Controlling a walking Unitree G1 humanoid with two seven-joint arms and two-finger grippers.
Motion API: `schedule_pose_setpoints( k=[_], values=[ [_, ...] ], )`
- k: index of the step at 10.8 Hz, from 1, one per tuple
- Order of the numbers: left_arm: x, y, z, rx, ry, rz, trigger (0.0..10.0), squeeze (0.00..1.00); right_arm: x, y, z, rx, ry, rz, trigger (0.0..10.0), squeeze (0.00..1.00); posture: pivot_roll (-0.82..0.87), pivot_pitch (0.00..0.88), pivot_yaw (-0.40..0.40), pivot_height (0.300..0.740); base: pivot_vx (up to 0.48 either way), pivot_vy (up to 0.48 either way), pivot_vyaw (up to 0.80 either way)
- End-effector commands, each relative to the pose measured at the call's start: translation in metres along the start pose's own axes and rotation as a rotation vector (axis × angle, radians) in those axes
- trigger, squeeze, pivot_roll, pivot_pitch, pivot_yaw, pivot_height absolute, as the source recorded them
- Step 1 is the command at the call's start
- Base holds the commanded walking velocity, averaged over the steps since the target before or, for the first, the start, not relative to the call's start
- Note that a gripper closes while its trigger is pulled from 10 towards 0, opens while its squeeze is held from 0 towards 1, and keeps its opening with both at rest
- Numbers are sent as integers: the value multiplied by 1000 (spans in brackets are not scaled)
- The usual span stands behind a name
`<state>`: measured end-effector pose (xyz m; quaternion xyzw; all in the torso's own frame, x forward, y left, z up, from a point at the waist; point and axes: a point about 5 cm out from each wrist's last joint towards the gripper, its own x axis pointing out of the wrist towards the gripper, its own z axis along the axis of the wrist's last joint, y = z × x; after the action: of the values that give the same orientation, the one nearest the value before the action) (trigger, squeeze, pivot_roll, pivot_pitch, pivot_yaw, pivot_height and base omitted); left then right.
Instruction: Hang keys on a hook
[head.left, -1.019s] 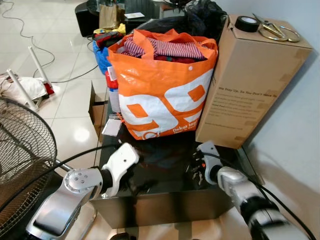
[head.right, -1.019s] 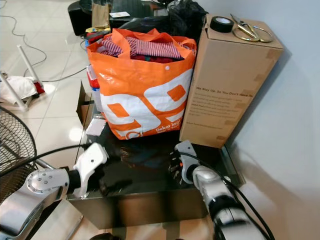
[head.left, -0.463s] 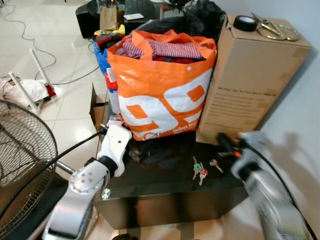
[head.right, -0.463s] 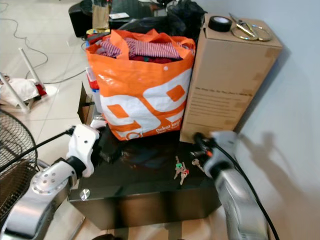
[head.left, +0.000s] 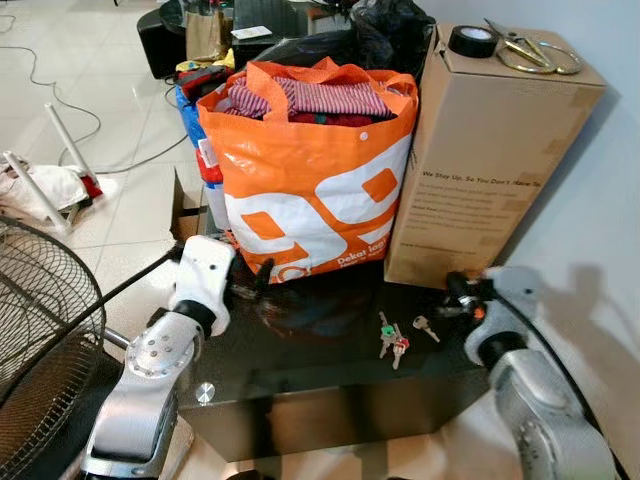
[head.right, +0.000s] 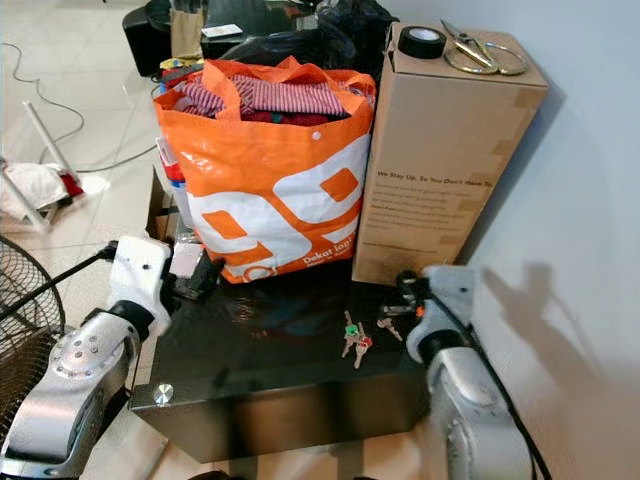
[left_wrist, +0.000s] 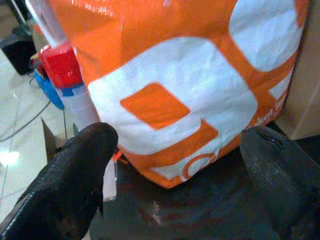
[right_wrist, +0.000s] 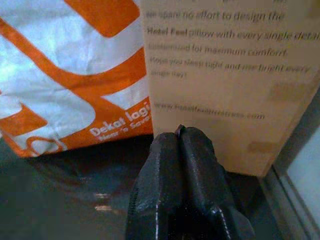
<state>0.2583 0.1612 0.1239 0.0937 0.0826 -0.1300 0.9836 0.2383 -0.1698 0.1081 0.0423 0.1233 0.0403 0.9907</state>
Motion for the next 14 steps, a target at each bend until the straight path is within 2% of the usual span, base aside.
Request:
schedule_pose_setpoints(
  k=[1, 3, 4, 7, 12, 14],
  values=[
    [3, 3, 3, 0, 0, 14, 10000, 0, 5, -1, 6, 2, -1, -23, 0, 0, -52, 0, 19, 740, 0, 0, 0],
    [4, 9, 7, -9, -13, 30, 10000, 0, 10, 0, 4, -5, 15, -23, 0, 0, -28, 0, 13, 740, 0, 0, 0],
    [4, 10, 8, -20, -16, 31, 10000, 0, 8, 0, 3, -7, 20, -20, 0, 0, -47, 0, 35, 740, 0, 0, 0],
    [11, 5, 8, -33, -16, 13, 10000, 0, 9, -7, 8, -7, 14, -47, 0, 0, -59, 0, 50, 740, 0, 0, 0],
    [7, 9, 6, -55, -21, 62, 10000, 0, 18, -3, 12, -35, 27, -5, 0, 0, -14, 0, -5, 740, 0, 0, 0],
    [2, 8, 6, -63, -21, 86, 10000, 0, 24, 0, 15, -54, 28, 27, 0, 0, -5, 0, -26, 740, -246, 0, 0]
  ],
)
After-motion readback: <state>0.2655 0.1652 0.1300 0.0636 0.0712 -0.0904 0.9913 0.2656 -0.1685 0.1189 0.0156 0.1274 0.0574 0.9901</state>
